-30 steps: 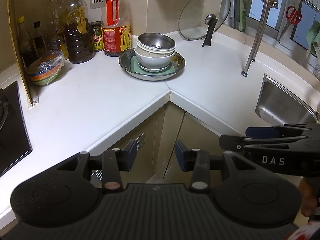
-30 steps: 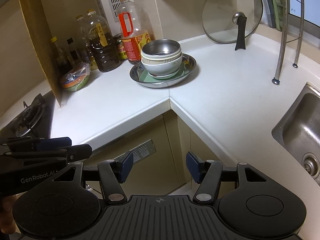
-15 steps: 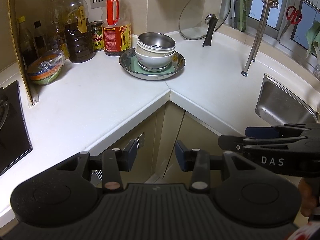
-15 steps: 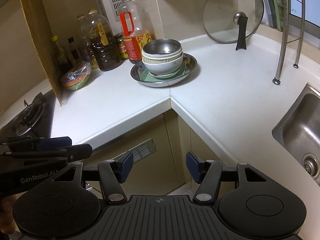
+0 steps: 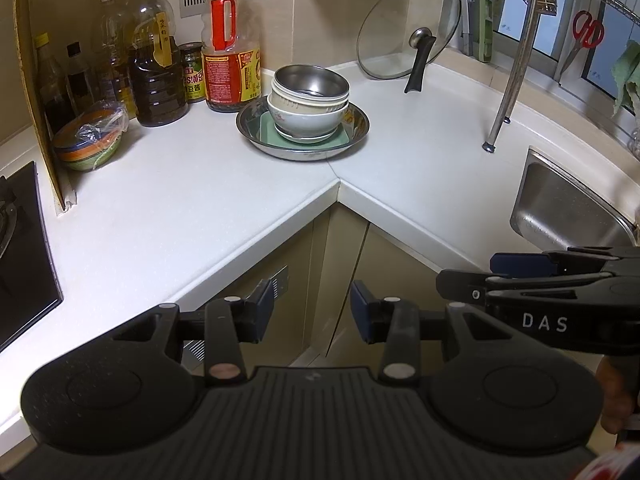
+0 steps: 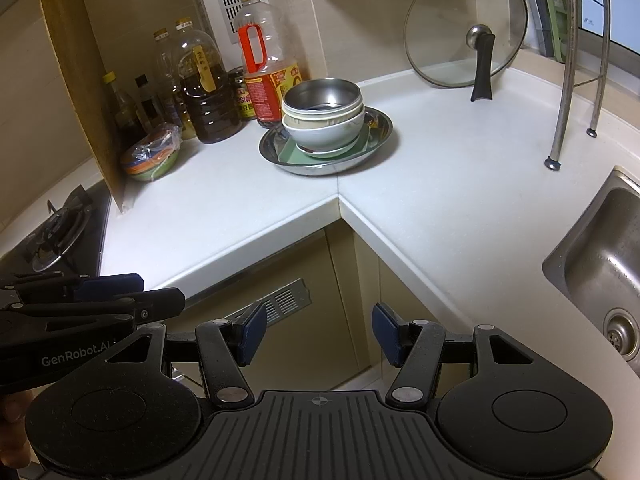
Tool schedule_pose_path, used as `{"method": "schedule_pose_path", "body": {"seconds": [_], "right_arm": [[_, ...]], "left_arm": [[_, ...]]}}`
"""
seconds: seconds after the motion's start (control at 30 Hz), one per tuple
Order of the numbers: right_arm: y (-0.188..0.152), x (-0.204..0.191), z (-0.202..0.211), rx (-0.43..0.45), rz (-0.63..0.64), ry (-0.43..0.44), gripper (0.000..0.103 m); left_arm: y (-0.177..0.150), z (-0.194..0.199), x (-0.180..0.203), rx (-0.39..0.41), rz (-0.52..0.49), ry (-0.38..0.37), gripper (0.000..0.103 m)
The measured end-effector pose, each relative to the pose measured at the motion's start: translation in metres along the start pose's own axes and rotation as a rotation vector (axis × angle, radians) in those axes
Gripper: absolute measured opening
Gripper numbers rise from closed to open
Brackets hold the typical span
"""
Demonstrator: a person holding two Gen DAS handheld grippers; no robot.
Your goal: Organize plates and bowls
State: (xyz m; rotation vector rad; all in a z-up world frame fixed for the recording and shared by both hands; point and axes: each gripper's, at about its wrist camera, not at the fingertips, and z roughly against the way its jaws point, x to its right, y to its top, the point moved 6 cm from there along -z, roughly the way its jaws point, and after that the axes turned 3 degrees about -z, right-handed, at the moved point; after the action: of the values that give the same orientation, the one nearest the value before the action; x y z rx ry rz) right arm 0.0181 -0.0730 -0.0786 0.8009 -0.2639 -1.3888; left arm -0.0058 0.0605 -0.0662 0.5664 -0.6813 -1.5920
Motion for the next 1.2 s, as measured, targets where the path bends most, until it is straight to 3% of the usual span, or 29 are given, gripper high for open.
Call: {"method": "schedule_pose_path", "body": {"seconds": [1.2], "right_arm": [[0.0009,0.0006,-0.0012,-0.002,-0.001,-0.001,0.059]], "left_arm": [[0.0016,-0.0044,0.0014,-0.004,0.003,0.001,0.039]]}}
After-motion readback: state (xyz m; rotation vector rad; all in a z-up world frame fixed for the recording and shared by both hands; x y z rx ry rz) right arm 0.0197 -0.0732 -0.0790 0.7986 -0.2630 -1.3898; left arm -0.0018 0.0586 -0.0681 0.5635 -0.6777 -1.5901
